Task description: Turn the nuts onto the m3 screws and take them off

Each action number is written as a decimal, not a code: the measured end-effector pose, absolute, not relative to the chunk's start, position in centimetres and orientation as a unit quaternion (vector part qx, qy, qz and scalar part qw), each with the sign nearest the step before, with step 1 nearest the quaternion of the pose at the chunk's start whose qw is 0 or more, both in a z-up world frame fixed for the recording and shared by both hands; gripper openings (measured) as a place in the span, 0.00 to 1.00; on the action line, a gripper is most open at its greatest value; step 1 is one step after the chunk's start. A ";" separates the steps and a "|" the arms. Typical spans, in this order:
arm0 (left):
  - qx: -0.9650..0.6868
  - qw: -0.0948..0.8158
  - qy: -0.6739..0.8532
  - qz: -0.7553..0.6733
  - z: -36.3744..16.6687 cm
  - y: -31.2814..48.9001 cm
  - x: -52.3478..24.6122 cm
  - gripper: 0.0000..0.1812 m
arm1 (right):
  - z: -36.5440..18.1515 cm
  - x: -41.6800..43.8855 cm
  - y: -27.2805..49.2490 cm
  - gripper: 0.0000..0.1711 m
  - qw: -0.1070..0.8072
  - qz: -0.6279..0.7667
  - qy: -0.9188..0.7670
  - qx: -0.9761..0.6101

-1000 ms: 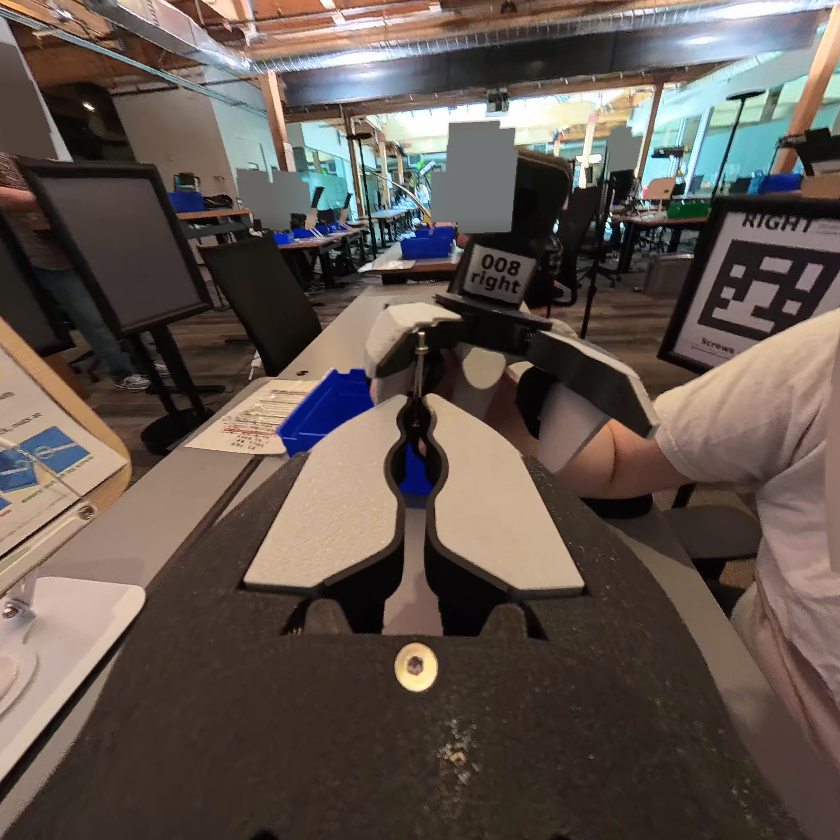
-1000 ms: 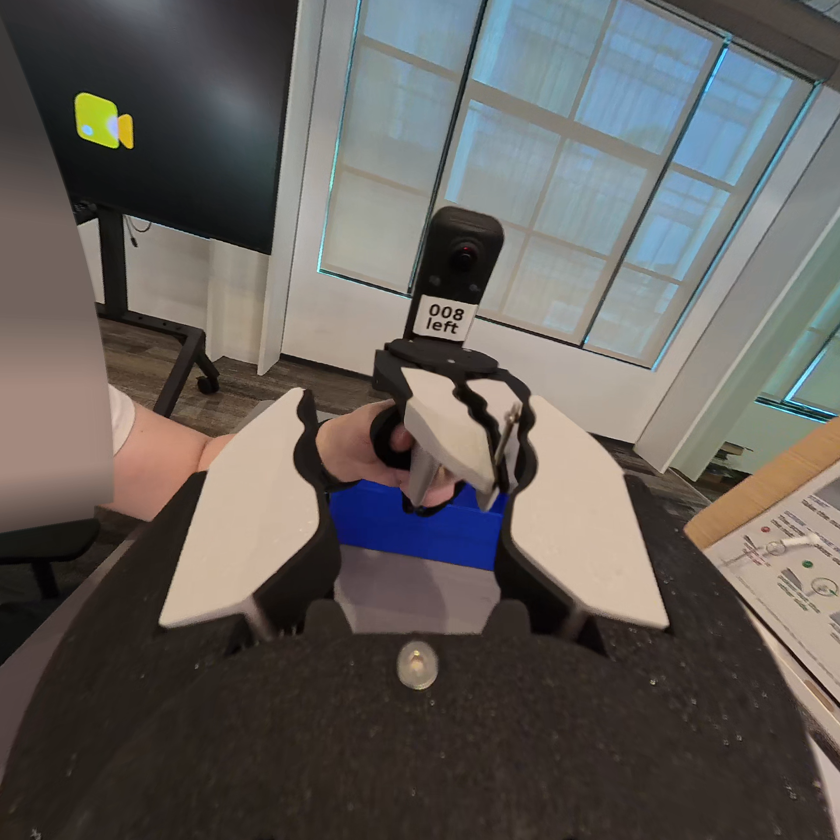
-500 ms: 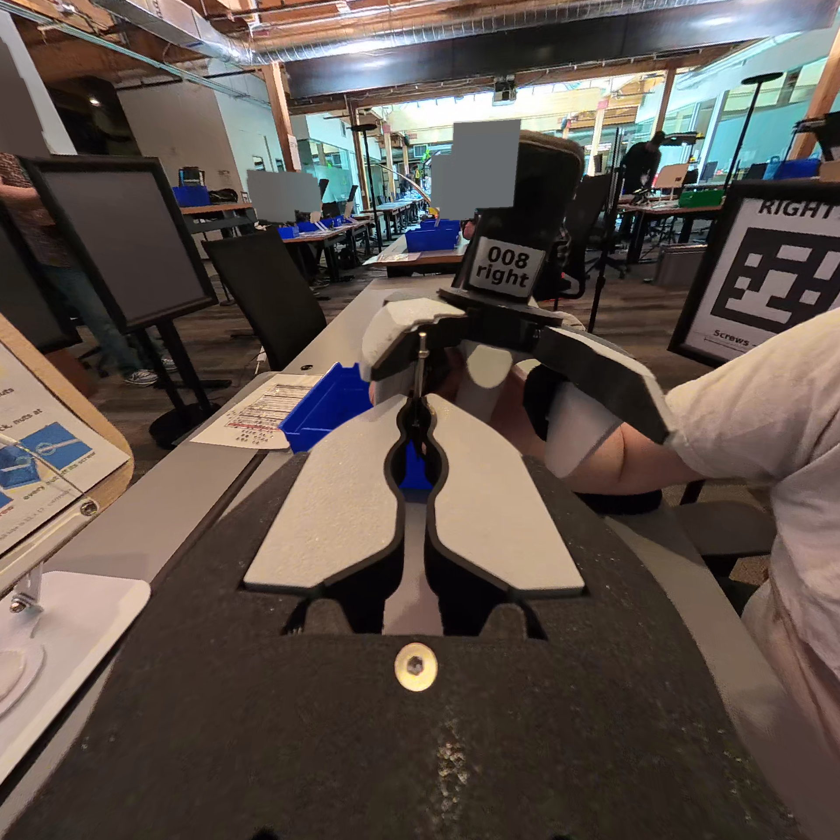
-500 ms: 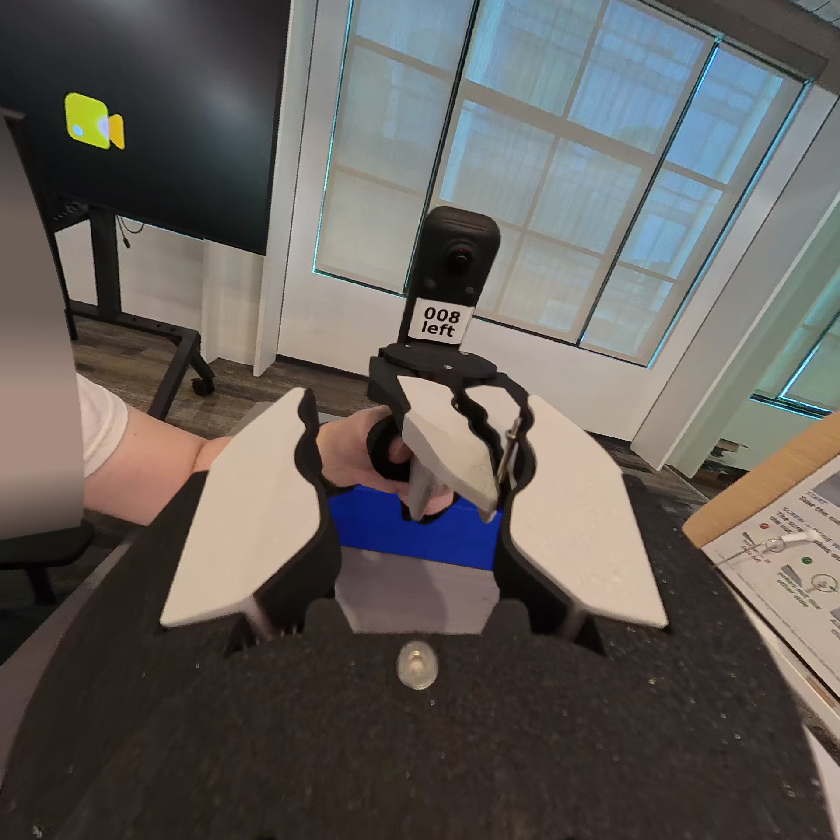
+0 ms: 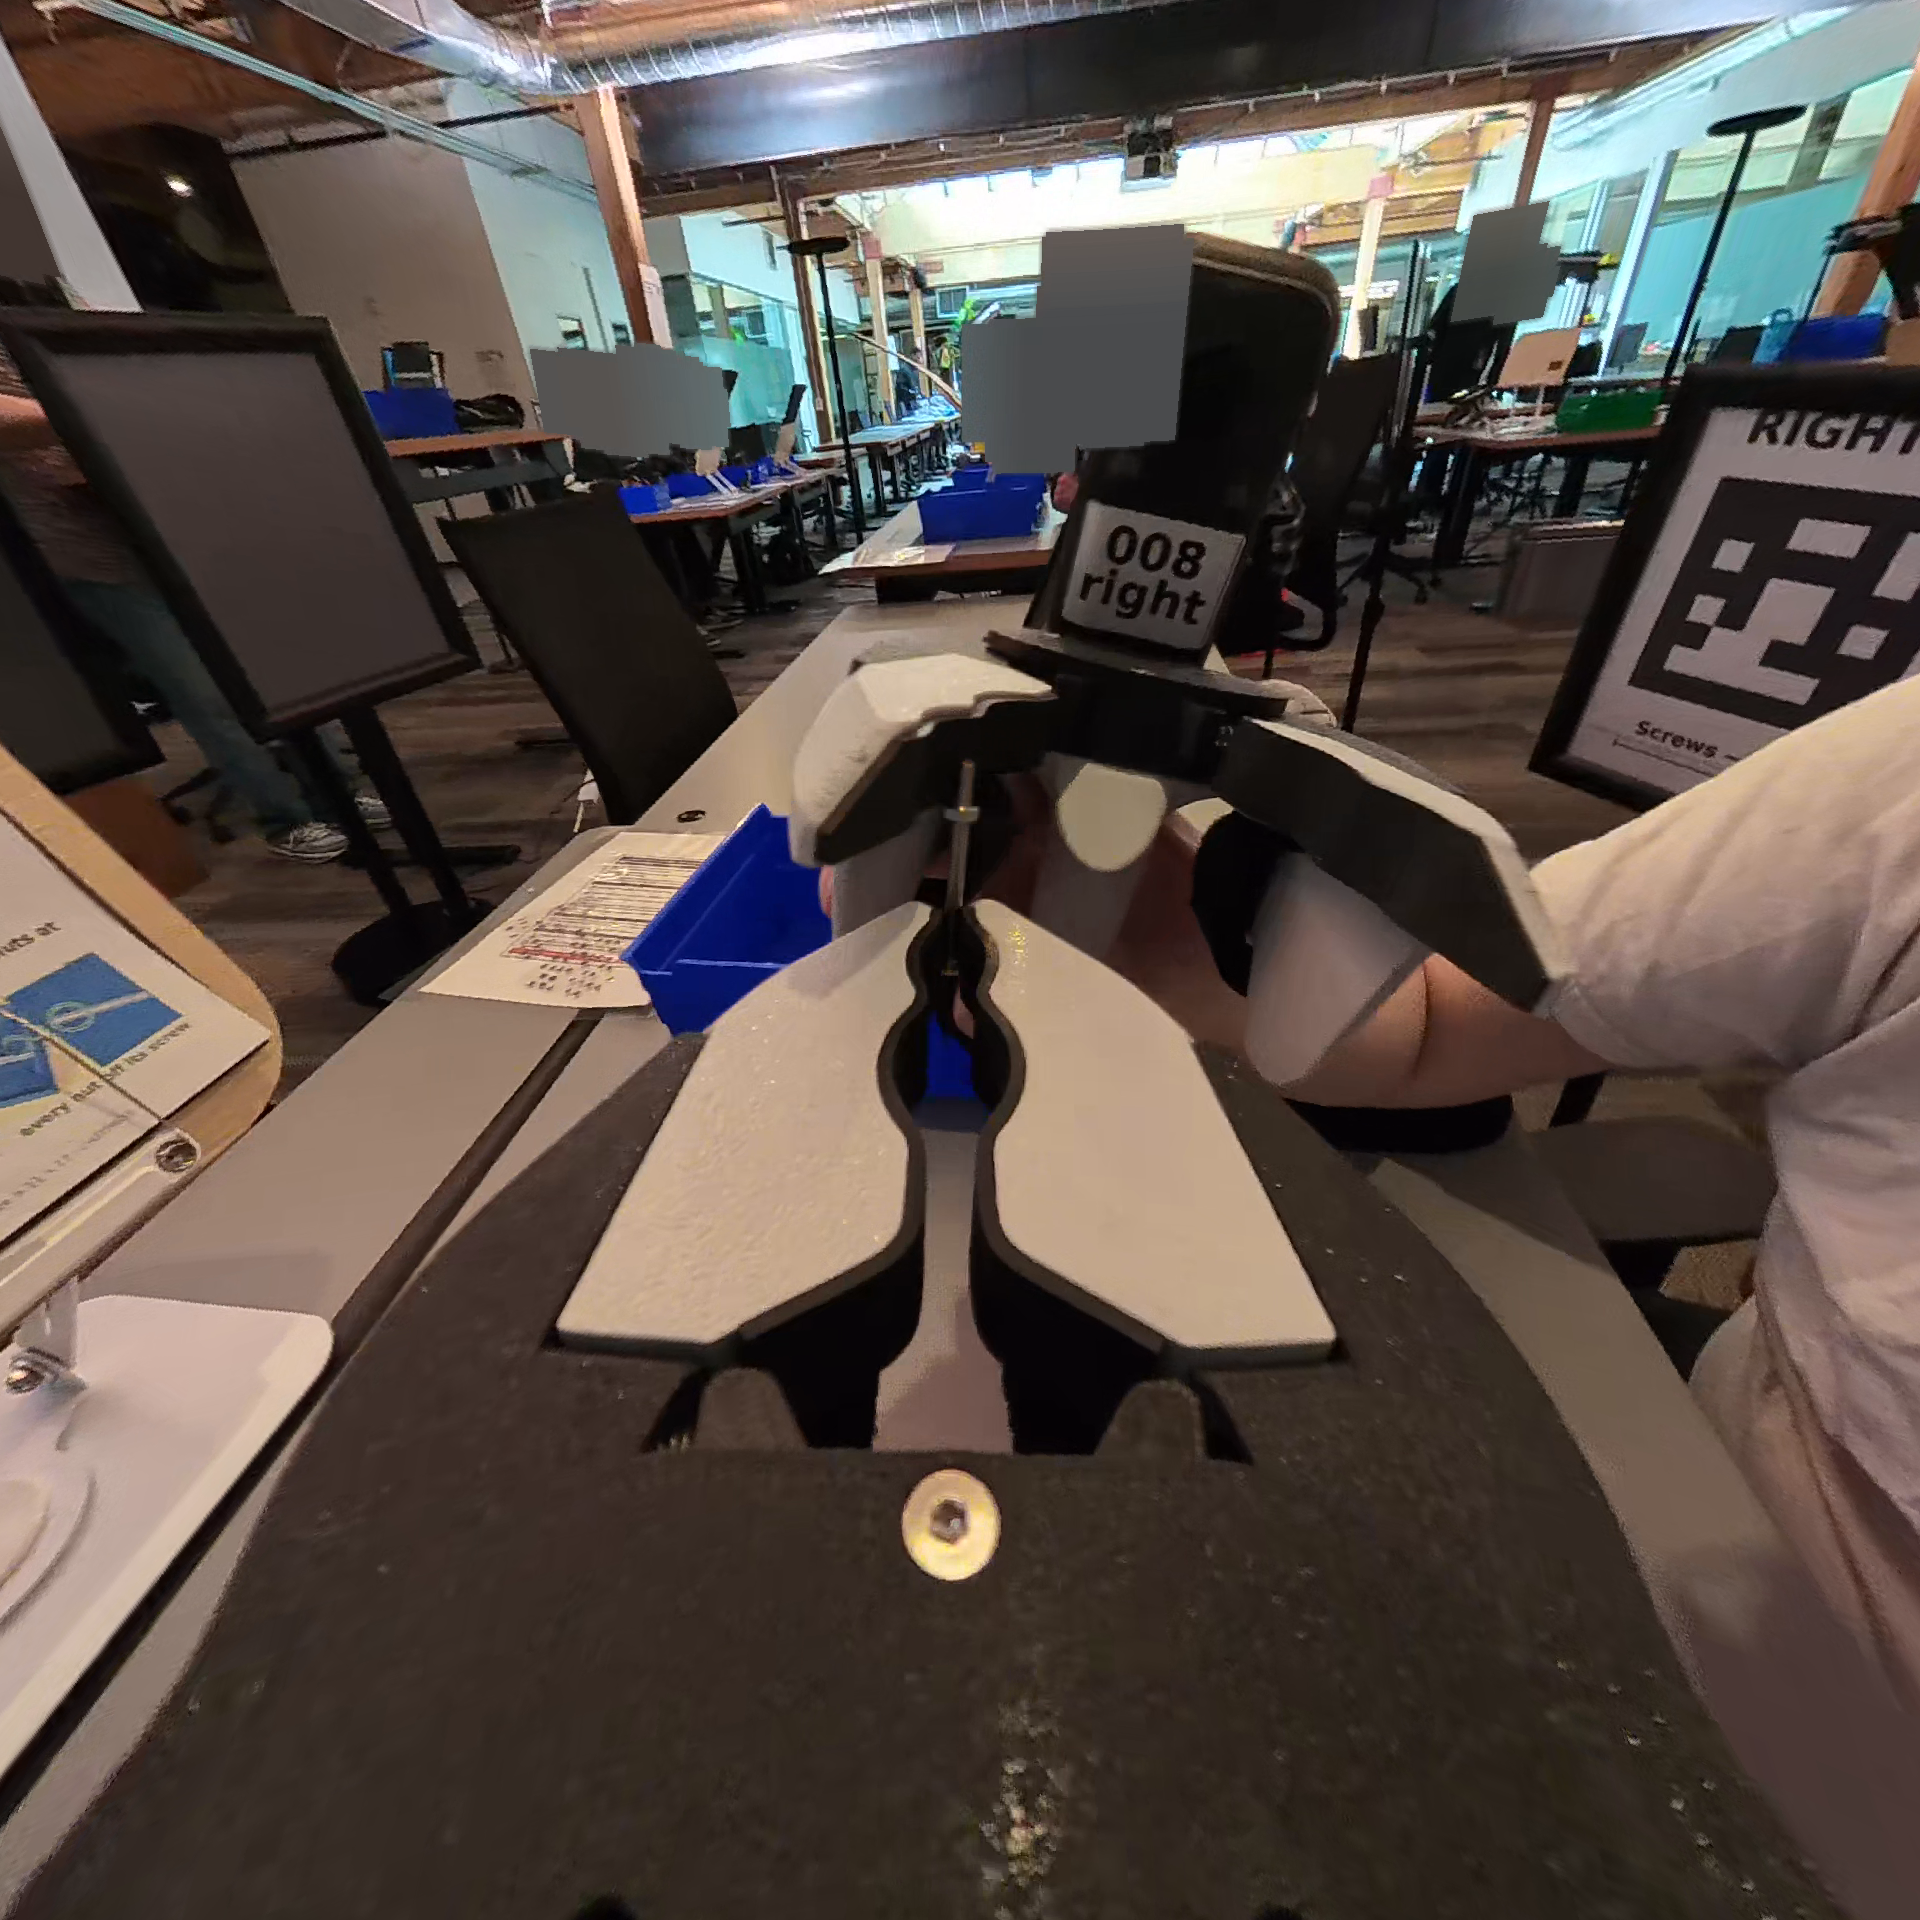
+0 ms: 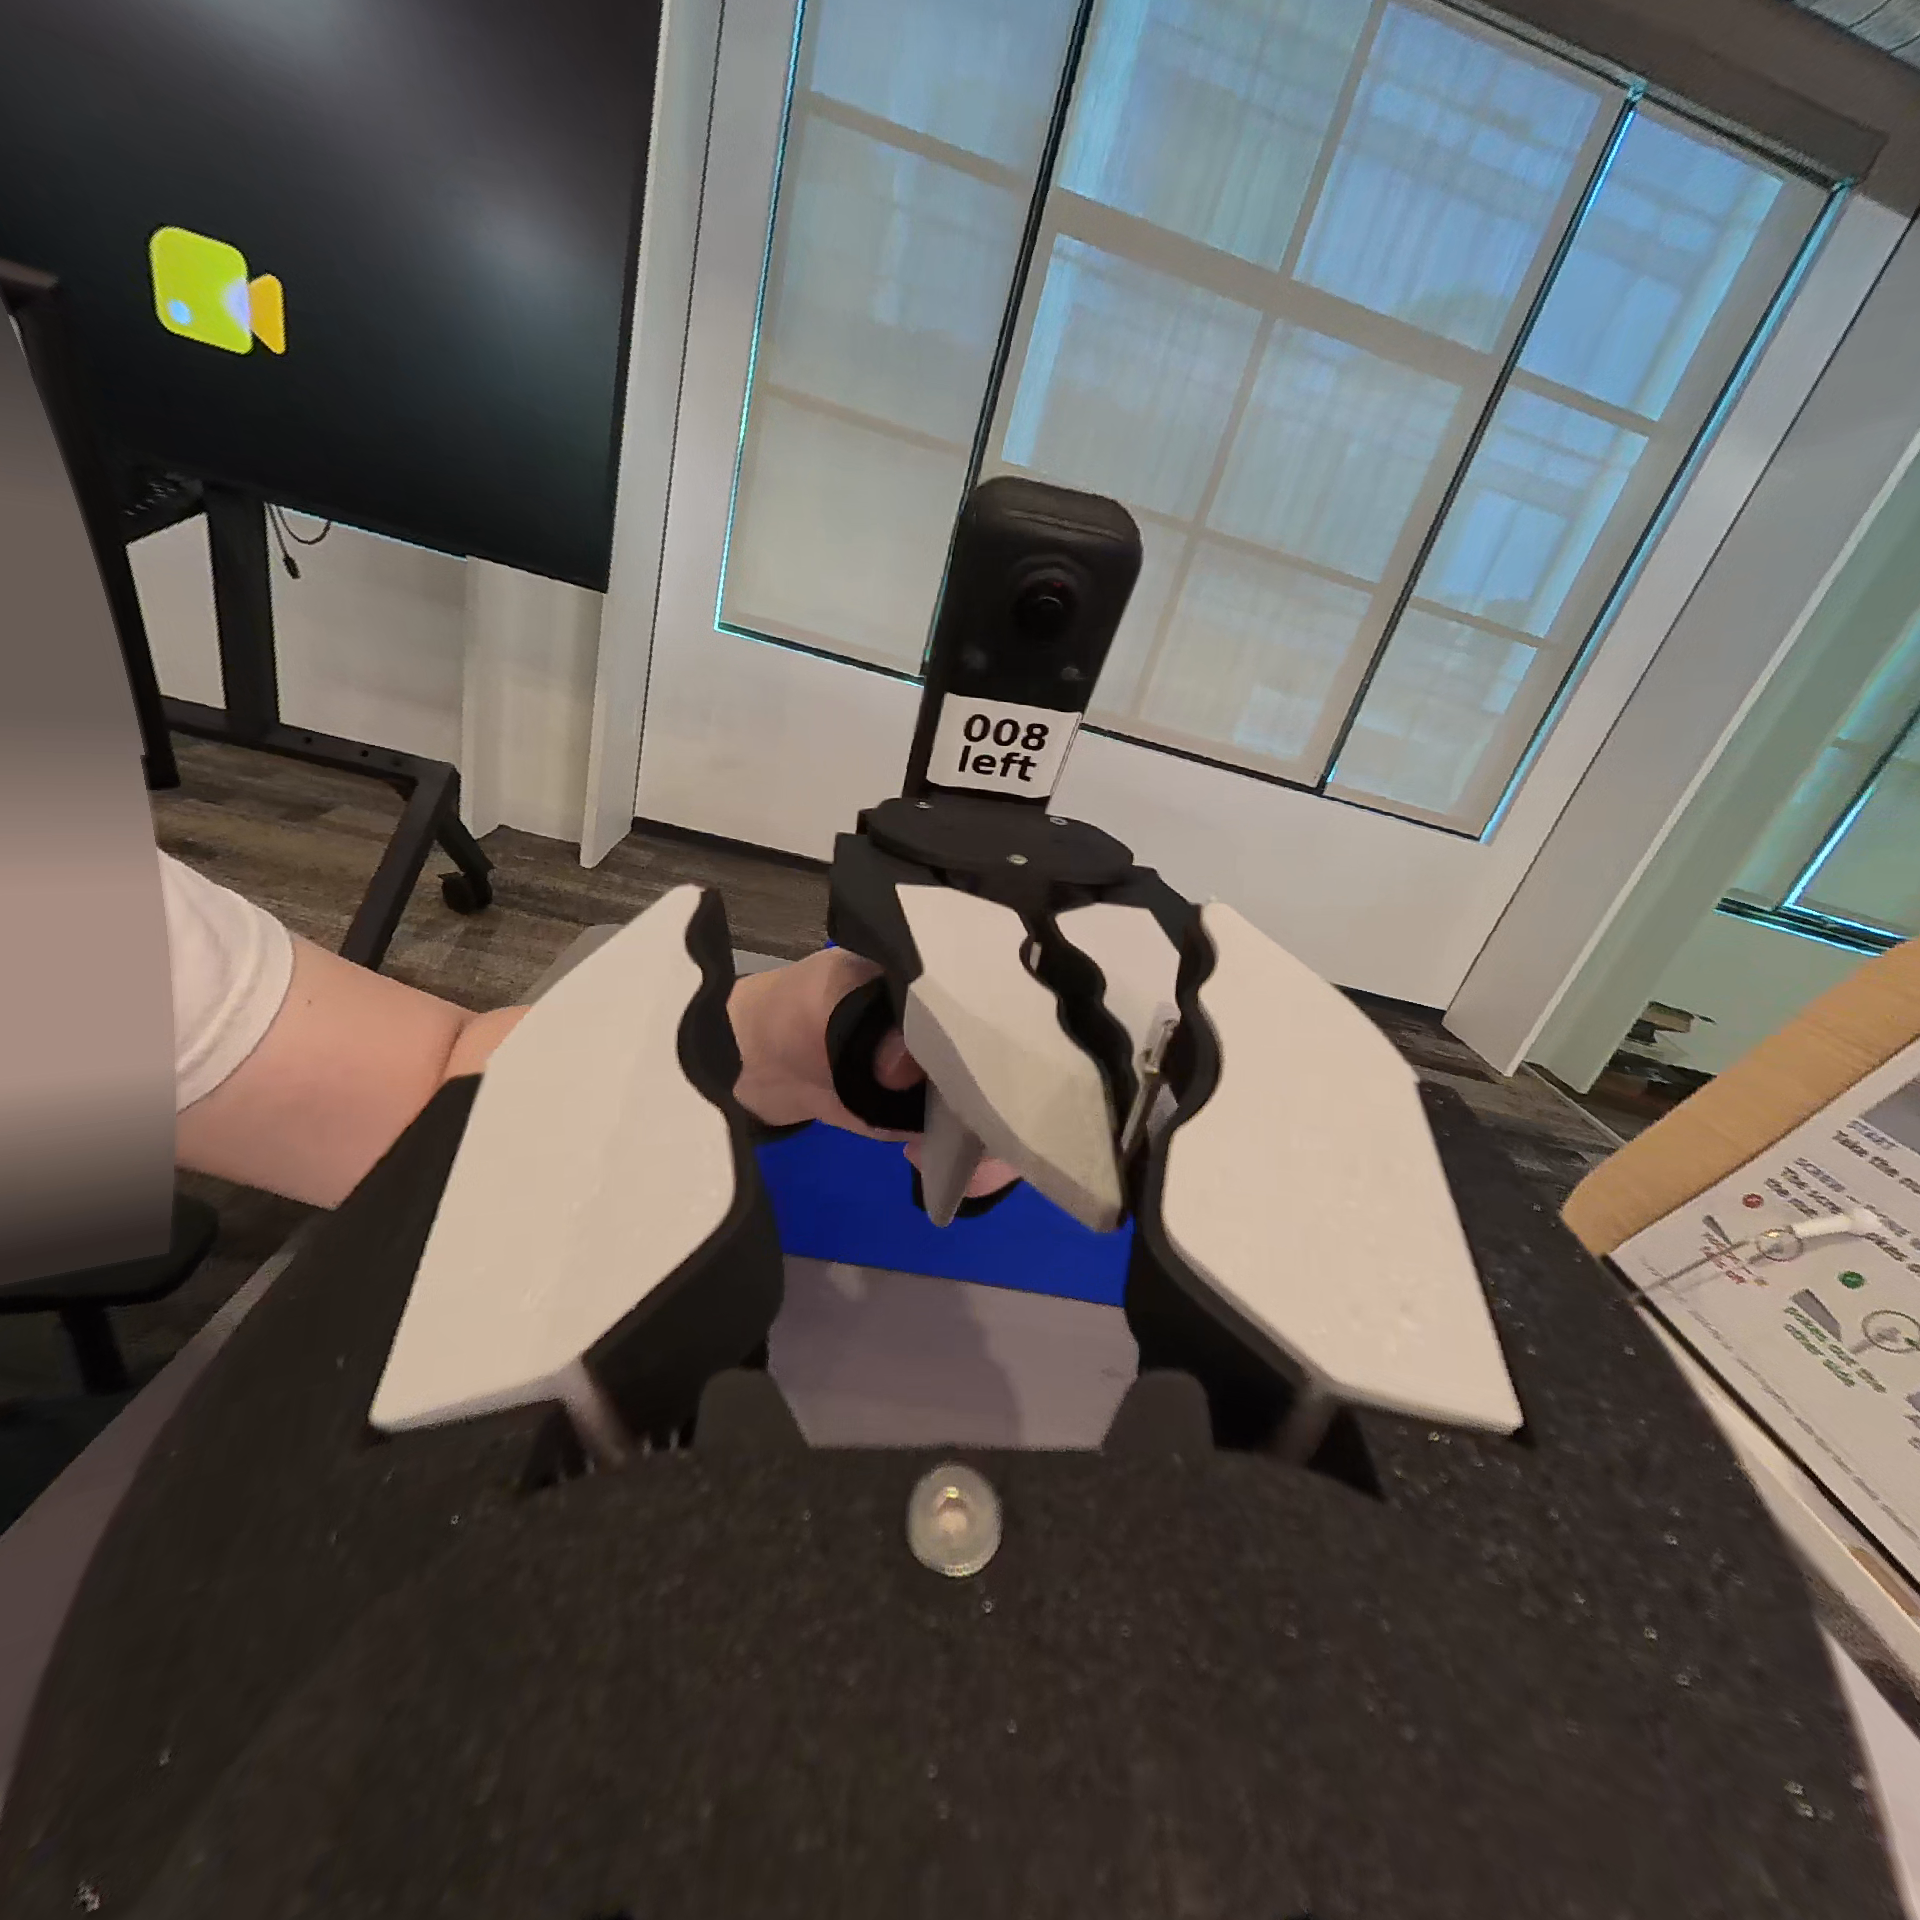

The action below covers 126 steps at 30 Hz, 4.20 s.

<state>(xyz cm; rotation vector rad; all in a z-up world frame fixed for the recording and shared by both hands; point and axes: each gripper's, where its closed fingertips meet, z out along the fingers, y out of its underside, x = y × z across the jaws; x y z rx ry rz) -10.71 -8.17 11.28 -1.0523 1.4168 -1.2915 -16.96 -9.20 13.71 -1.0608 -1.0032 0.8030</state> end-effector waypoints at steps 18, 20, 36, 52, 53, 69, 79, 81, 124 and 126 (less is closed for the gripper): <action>-0.422 0.487 0.539 -0.543 12.9 -7.2 -11.8 0.01 | 14.3 -16.3 -8.9 0.48 0.679 0.368 -0.425 -0.473; -0.422 0.501 0.522 -0.546 13.7 -6.6 -12.4 0.01 | 14.5 -15.8 -8.9 0.46 0.677 0.375 -0.423 -0.472; -0.425 0.516 0.493 -0.557 14.5 -5.8 -13.0 0.01 | 14.6 -15.6 -9.0 0.42 0.677 0.374 -0.426 -0.469; -0.405 0.482 0.532 -0.566 13.8 -8.0 -12.1 0.01 | 15.0 -13.5 -7.2 0.07 0.669 0.433 -0.356 -0.488; -0.406 0.481 0.534 -0.565 13.7 -8.1 -12.1 0.01 | 14.9 -13.6 -7.2 0.07 0.669 0.432 -0.358 -0.488; -0.406 0.476 0.536 -0.567 13.6 -8.2 -11.8 0.01 | 14.6 -13.9 -7.4 0.02 0.646 0.477 -0.355 -0.480; -0.422 0.458 0.533 -0.573 13.1 -8.0 -11.5 0.11 | 14.2 -13.3 -6.4 0.02 0.640 0.487 -0.336 -0.489; -0.433 0.458 0.530 -0.567 12.8 -7.6 -11.3 0.14 | 14.0 -12.7 -5.8 0.02 0.632 0.490 -0.329 -0.502; -0.485 0.410 0.571 -0.521 10.0 -7.1 -10.9 0.11 | -15.9 24.5 -8.1 0.02 0.034 0.078 0.055 -0.995; -0.485 0.408 0.570 -0.522 10.0 -7.0 -10.9 0.11 | -16.0 24.8 -8.0 0.02 0.039 0.071 0.053 -0.995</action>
